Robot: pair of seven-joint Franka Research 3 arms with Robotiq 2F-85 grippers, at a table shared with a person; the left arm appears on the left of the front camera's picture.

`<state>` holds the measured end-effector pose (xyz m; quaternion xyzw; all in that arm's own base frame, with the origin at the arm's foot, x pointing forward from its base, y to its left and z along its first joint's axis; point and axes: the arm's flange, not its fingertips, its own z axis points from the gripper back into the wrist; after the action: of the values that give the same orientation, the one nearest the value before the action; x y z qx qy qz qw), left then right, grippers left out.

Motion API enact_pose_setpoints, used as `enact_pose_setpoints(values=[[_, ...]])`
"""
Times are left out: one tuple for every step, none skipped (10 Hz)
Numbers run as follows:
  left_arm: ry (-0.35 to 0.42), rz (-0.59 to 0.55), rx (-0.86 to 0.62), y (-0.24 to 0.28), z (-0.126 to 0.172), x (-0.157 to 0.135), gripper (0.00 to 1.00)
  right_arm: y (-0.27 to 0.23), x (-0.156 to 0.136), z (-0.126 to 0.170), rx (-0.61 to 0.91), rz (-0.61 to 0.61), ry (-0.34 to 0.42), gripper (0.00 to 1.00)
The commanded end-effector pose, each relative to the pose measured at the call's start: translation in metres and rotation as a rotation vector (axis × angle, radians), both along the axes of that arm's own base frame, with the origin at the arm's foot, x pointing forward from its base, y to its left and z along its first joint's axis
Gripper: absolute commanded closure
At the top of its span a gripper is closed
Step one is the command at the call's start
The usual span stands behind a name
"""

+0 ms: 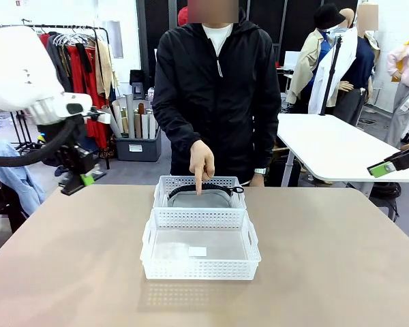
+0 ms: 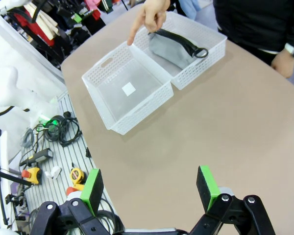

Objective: Distribute items into two baskets.
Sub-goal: Place the picked Stapler into the Organizing basket as instructed by the person.

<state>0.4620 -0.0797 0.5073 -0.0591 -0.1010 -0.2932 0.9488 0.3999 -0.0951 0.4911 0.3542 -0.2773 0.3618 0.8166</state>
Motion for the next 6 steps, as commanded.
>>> enact_pose_setpoints(values=[[-0.035, -0.117, -0.017, -0.021, -0.002, 0.005, 1.0, 0.001, -0.001, 0.001, 0.005, 0.003, -0.006, 0.0], [-0.027, -0.19, 0.022, -0.047, -0.004, 0.013, 1.0, 0.001, -0.001, 0.001, 0.005, 0.003, -0.006, 0.0], [-0.017, -0.276, 0.033, -0.066, -0.006, 0.017, 1.0, 0.001, -0.001, 0.001, 0.005, 0.003, -0.006, 0.0], [-0.04, -0.369, 0.055, -0.086, -0.009, 0.017, 1.0, 0.001, -0.001, 0.001, 0.005, 0.003, -0.006, 0.0], [-0.052, -0.454, 0.069, -0.106, -0.012, 0.016, 1.0, 0.001, -0.001, 0.001, 0.005, 0.003, -0.006, 0.0], [-0.06, -0.52, 0.087, -0.125, -0.016, 0.018, 1.0, 0.001, -0.001, 0.001, 0.005, 0.003, -0.006, 0.0]])
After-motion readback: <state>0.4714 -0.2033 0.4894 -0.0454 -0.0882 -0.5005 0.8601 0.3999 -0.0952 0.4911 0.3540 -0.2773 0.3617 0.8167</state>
